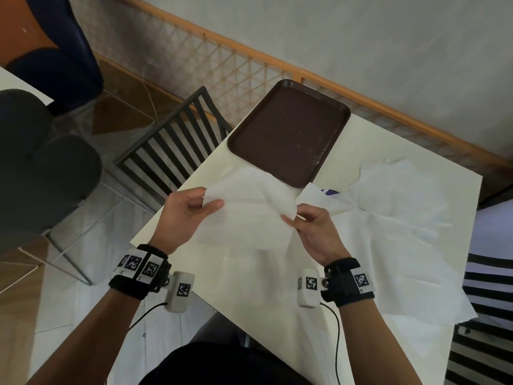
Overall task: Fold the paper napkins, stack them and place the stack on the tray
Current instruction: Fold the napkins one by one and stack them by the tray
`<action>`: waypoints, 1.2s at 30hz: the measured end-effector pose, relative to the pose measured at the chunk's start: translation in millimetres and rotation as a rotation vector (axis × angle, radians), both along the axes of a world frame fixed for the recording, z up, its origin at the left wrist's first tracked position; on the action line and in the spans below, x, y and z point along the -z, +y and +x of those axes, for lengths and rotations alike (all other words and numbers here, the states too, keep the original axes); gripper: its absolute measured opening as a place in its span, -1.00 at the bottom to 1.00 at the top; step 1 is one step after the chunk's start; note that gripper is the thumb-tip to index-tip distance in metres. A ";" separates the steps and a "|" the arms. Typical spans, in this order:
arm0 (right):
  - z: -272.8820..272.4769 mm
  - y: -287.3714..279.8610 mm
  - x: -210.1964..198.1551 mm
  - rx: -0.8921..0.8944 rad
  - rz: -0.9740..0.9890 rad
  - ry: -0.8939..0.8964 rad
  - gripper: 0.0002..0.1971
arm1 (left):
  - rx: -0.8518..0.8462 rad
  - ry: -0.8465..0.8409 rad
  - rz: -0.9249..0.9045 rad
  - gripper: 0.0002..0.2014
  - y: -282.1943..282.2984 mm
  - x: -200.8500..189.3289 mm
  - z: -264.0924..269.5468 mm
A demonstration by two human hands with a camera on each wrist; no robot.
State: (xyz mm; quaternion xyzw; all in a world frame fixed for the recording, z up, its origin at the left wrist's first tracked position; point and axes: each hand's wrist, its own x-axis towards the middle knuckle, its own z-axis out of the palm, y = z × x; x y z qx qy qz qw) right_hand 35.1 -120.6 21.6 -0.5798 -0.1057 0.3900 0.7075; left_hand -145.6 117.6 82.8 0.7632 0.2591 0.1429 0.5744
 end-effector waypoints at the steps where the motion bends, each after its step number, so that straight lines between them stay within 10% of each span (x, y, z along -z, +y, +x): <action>1: 0.5 -0.3 2.4 -0.016 0.007 -0.035 -0.88 | 0.026 -0.018 -0.004 -0.60 3.3 3.7 -2.2; 5: 0.9 1.7 -4.5 -0.106 -0.054 -0.119 -0.62 | 0.062 -0.061 -0.034 -0.63 22.3 25.2 -8.3; 12: 18.3 33.3 -5.9 -0.096 -0.149 0.059 -0.80 | -0.015 -0.014 -0.233 -0.55 30.8 43.5 -7.0; 16: 28.3 60.7 3.8 -0.207 -0.244 -0.300 -0.79 | -0.147 0.001 -0.402 -0.62 33.7 50.8 -5.4; 23: 41.5 112.6 3.2 -0.350 -0.309 -0.238 -0.64 | -0.256 0.086 -0.148 -0.66 47.8 80.9 5.2; 36: 64.3 205.8 35.3 -0.484 -0.599 -0.863 -0.79 | -0.230 0.387 0.099 -0.85 50.5 103.7 15.6</action>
